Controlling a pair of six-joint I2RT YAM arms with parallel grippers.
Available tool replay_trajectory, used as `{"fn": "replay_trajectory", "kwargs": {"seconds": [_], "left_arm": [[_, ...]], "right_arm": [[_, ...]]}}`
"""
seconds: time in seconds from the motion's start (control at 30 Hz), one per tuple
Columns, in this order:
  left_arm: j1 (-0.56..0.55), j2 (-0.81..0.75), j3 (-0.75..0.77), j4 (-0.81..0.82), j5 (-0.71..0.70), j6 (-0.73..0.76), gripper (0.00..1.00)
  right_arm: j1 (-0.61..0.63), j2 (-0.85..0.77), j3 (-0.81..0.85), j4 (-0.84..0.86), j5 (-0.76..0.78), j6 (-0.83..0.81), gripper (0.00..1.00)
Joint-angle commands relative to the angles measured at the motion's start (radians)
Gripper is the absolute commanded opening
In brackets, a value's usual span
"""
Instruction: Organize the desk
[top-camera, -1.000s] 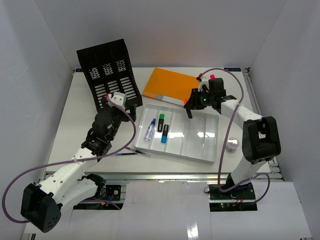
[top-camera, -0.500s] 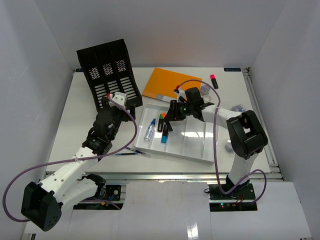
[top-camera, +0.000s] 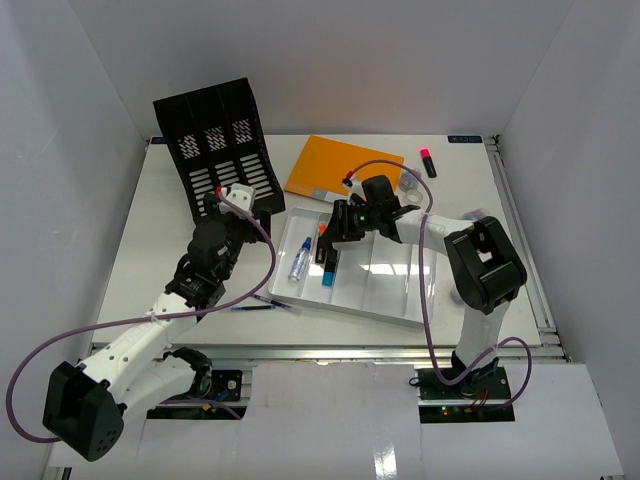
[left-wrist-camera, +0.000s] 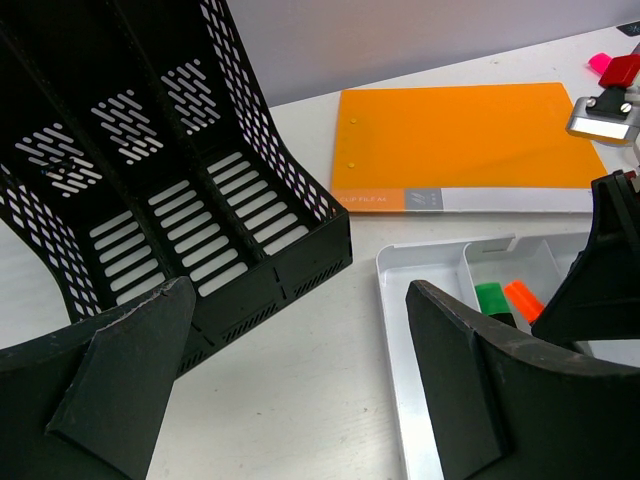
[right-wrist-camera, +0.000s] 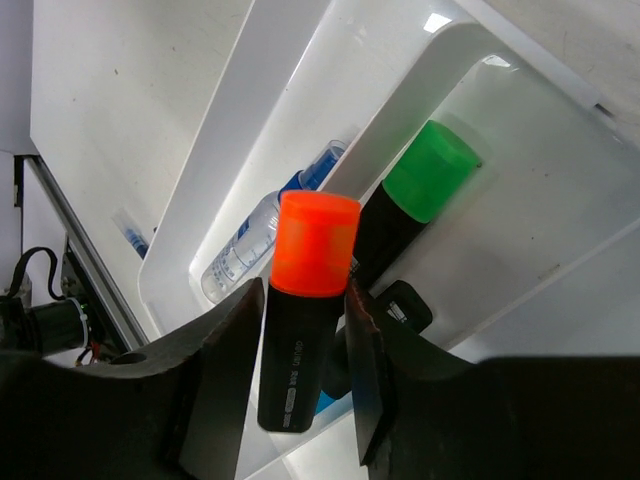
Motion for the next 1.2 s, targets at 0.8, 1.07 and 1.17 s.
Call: {"fn": "replay_trajectory", "kwargs": {"seconds": [0.8,1.07,1.17], "left_arm": [[0.002,-0.033,0.055,-0.025,0.069,-0.014,0.98],[0.001,-0.031,0.058,-0.031,0.09,-0.02,0.98],[0.001,-0.031,0.055,-0.031,0.09,-0.019,0.98]], "right_arm": [[-0.445,-0.106,0.228,-0.188,-0.193,-0.573,0.7],[-0.518,0.115,0.54,-0.36,0.301,-0.572,0.73],[-0.519,0.227,0.649,-0.37,0.454,-0.516,0.73]]}}
